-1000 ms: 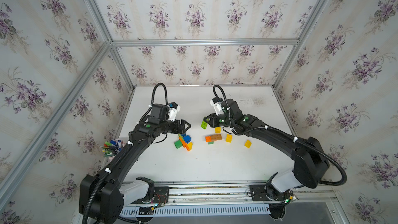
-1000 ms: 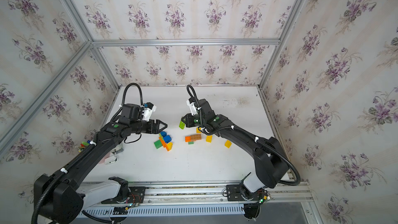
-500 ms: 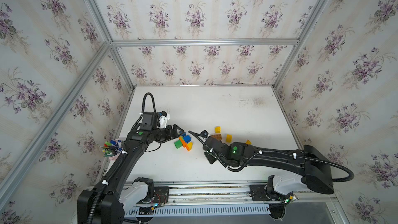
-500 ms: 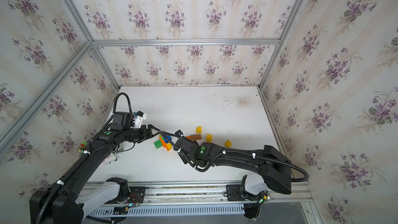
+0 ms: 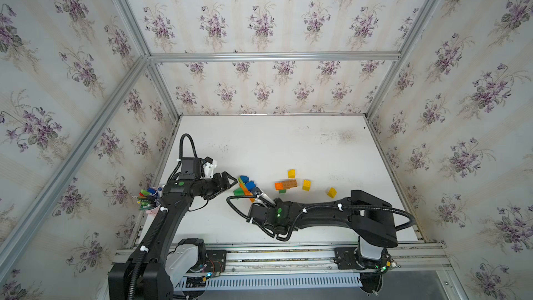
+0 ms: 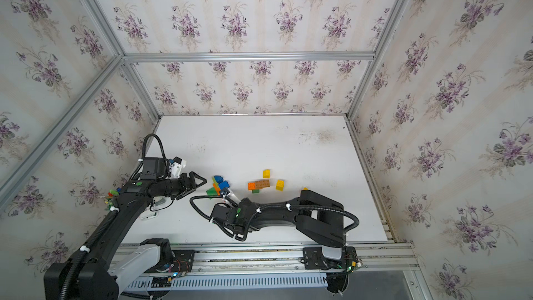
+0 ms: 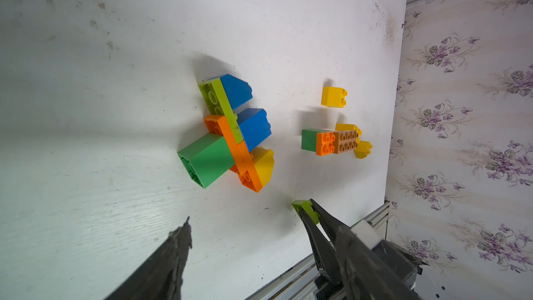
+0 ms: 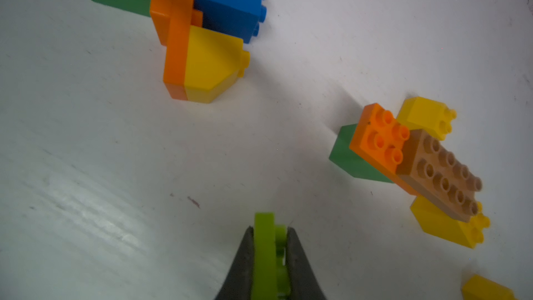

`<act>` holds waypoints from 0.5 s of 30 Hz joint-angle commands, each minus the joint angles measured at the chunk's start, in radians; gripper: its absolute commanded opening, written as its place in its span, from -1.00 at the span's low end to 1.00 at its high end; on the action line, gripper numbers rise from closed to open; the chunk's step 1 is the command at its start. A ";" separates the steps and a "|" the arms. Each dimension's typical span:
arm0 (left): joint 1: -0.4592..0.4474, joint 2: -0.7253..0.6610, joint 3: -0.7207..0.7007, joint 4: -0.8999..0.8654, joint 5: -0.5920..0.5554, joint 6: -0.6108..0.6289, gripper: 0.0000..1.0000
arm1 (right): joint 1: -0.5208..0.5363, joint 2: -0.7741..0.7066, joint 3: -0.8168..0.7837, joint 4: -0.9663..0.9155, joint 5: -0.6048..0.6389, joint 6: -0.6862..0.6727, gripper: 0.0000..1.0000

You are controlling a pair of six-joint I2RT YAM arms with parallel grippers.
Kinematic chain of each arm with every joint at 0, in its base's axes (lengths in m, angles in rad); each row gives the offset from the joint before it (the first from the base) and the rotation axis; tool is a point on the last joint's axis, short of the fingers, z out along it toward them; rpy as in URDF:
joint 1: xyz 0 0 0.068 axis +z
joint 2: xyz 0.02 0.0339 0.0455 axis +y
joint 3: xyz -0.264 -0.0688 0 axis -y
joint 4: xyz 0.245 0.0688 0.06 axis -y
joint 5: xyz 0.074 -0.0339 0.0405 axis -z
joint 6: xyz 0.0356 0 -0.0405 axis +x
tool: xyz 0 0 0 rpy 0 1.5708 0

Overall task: Assemble a fork with lego
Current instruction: Place the lego brick at the center of the board.

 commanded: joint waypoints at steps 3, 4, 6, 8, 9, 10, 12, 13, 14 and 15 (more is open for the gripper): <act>0.008 0.006 -0.005 0.009 0.024 0.021 0.62 | 0.032 0.081 0.042 -0.077 -0.061 0.079 -0.58; 0.010 0.008 -0.005 0.010 0.026 0.022 0.62 | 0.033 0.087 0.048 -0.073 -0.077 0.083 -0.56; 0.015 0.012 -0.005 0.013 0.034 0.022 0.62 | 0.037 0.090 0.051 -0.053 -0.111 0.077 -0.47; 0.018 0.017 -0.006 0.015 0.038 0.024 0.62 | 0.041 0.093 0.060 -0.042 -0.139 0.072 -0.36; 0.019 0.020 -0.006 0.016 0.040 0.024 0.62 | 0.041 0.094 0.064 -0.038 -0.151 0.065 -0.31; 0.020 0.022 -0.006 0.018 0.043 0.024 0.62 | 0.043 0.094 0.069 -0.036 -0.158 0.060 -0.29; 0.023 0.025 -0.007 0.019 0.046 0.027 0.62 | 0.045 0.094 0.077 -0.032 -0.169 0.052 -0.24; 0.024 0.026 -0.008 0.021 0.048 0.026 0.62 | 0.045 0.095 0.082 -0.033 -0.175 0.048 -0.23; 0.027 0.026 -0.007 0.022 0.051 0.025 0.62 | 0.043 0.099 0.093 -0.038 -0.184 0.045 -0.18; 0.027 0.028 -0.006 0.023 0.056 0.026 0.62 | 0.044 0.102 0.099 -0.041 -0.193 0.041 -0.13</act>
